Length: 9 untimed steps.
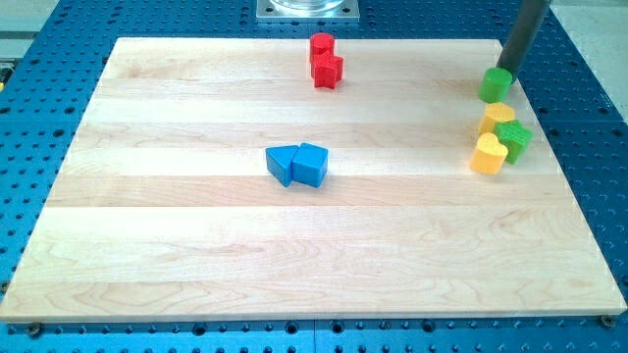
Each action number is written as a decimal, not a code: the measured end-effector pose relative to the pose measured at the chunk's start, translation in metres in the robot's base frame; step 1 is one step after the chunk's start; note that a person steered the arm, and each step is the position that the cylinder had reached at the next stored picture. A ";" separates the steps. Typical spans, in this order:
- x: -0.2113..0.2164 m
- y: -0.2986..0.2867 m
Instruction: Move the green circle into the yellow blocks
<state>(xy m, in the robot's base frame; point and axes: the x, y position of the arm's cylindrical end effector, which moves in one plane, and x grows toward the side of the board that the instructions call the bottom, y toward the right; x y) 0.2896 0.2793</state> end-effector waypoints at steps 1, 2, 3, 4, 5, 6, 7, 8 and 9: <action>0.009 -0.010; 0.013 -0.025; 0.030 -0.049; 0.071 -0.066; 0.080 -0.069; 0.080 -0.069; 0.073 -0.068; 0.030 -0.085; 0.035 -0.121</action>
<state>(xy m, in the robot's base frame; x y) 0.3244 0.1584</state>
